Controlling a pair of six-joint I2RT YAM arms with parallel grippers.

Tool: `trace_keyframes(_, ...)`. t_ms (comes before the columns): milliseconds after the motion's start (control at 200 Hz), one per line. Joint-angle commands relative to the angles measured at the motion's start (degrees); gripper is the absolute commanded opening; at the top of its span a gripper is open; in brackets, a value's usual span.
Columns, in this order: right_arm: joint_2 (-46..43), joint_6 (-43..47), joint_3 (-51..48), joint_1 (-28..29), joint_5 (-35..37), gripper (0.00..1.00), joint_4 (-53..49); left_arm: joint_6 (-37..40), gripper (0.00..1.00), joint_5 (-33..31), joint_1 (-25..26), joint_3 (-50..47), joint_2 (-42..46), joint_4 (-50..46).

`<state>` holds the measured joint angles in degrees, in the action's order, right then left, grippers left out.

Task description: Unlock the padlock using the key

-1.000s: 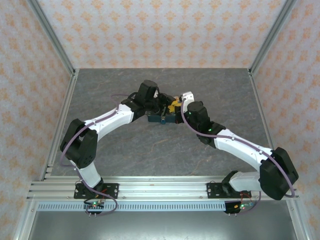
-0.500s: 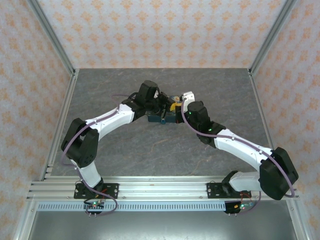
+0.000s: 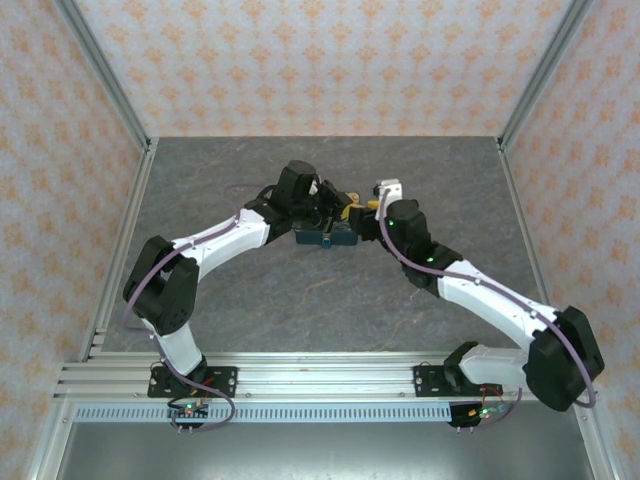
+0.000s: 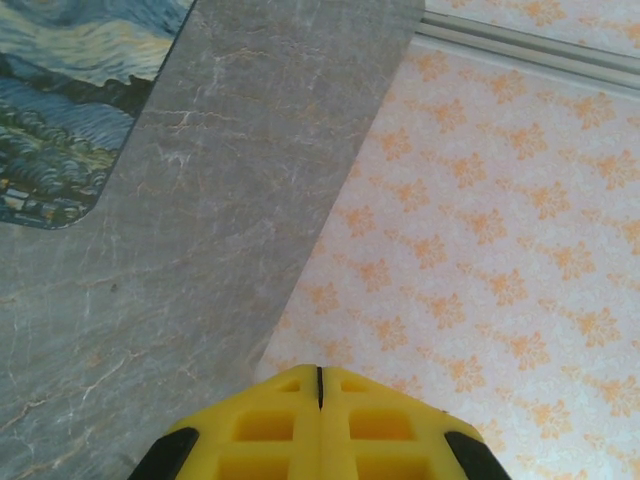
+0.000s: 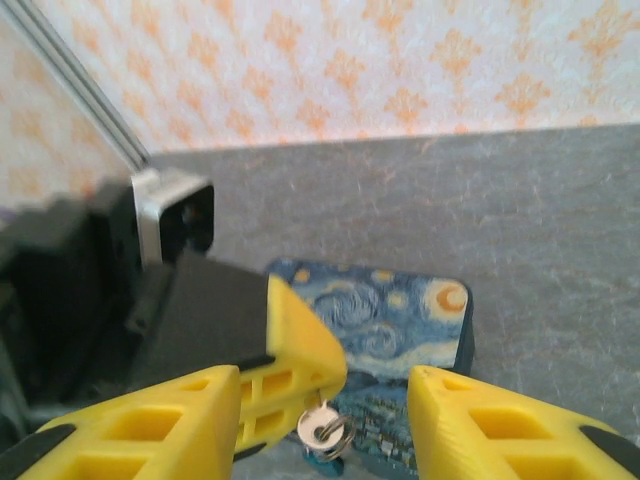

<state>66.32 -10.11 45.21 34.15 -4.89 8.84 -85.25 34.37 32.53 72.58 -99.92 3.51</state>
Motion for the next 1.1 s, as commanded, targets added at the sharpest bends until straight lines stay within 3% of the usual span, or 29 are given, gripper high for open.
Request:
trace_keyframes(0, -3.12, -10.48, -0.40, -3.04, -4.45, 0.50, 0.77, 6.73, 0.00, -2.61, -0.56, -1.29, 0.87, 3.40)
trace_keyframes(205, -0.85, -29.02, -1.03, -7.78, -12.19, 0.53, 3.57, 21.40, 0.00, -5.80, -2.39, -2.55, 3.96, 4.13)
trace_keyframes(485, 8.42, -53.35, -5.21, -11.32, -21.02, 0.54, 25.63, 30.42, 0.00, -6.15, -4.44, -9.29, 7.22, 18.83)
trace_keyframes(686, 15.36, -63.01, -5.89, -11.21, -23.23, 0.49, 40.17, 27.54, 0.00, -7.80, -4.35, -12.77, 8.17, 28.67)
trace_keyframes(1096, 21.39, -64.97, -2.75, -9.49, -24.80, 0.45, 49.05, 19.34, 0.00, -9.04, -3.96, -14.72, 4.77, 39.62)
